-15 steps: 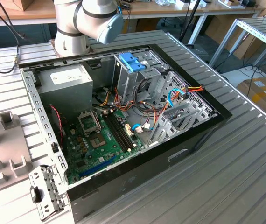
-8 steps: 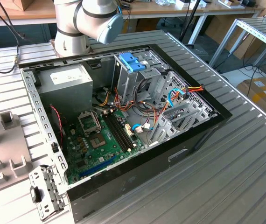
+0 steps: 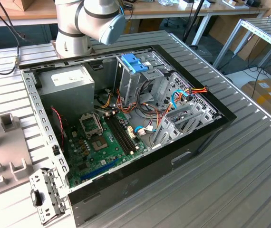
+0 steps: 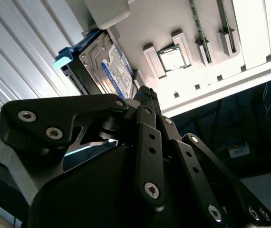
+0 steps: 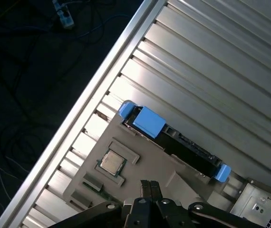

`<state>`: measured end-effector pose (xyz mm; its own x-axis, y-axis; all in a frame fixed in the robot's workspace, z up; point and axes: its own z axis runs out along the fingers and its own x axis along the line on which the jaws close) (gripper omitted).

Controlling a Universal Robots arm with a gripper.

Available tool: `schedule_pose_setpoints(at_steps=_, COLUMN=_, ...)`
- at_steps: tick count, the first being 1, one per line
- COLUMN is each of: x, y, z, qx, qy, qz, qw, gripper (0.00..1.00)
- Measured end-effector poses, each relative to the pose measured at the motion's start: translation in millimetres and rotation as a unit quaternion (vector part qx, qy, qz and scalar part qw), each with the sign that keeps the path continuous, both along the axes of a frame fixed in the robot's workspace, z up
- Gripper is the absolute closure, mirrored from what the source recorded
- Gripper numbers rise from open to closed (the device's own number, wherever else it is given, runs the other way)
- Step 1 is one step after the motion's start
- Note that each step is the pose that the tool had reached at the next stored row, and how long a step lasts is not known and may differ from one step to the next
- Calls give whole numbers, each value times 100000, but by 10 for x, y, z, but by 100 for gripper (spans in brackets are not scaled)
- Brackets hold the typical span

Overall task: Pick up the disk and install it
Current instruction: 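Pick up the disk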

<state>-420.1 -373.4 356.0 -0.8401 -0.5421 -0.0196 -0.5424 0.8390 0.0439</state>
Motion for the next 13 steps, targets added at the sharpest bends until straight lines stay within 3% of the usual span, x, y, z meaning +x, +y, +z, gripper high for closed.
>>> schedule_pose_setpoints(at_steps=13, x=0, y=0, z=-3, qx=-1, qy=-1, qz=2865, qw=99959, gripper=89)
